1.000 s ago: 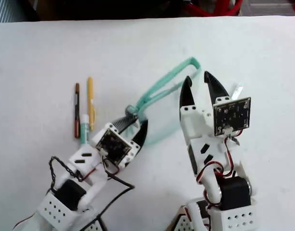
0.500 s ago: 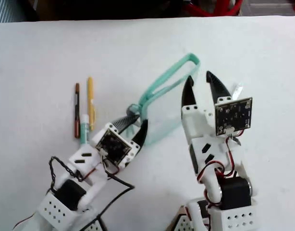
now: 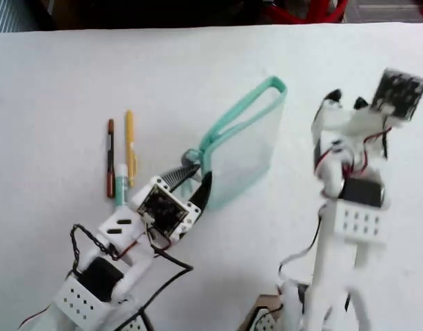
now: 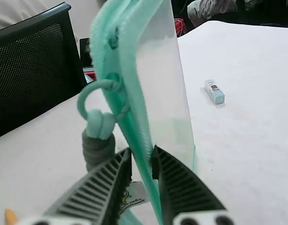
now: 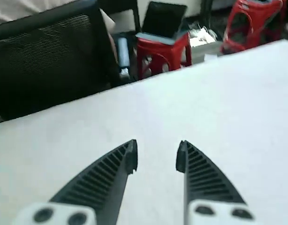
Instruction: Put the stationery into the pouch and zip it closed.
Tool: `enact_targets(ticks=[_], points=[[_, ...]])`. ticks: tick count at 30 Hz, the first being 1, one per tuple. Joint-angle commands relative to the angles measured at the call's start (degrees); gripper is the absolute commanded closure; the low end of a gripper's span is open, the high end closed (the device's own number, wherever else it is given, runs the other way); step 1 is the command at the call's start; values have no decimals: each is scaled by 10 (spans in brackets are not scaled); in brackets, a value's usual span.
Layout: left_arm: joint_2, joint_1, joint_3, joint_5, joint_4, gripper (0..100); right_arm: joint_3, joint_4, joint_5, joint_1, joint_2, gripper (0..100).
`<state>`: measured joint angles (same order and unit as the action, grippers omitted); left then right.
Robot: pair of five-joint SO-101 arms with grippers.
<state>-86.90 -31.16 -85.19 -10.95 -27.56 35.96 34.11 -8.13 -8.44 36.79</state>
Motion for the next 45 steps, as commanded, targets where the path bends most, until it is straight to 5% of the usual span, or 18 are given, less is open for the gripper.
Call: enact_targets(ticks=[1,14,37,41,45], points=[[-5,7,7,7,16,909,-146,62,-40,-16,-177,854],[-5,7,7,7,17,907,-553,241,-75,-41,-635,853],[-6,7,-6,7,18,909,-777,268,-110,-61,-883,859],[-7,7,-8,7,18,909,-835,291,-90,-61,-915,995],[-7,7,-5,6,18,909,-880,302,-38,-60,-948,985]])
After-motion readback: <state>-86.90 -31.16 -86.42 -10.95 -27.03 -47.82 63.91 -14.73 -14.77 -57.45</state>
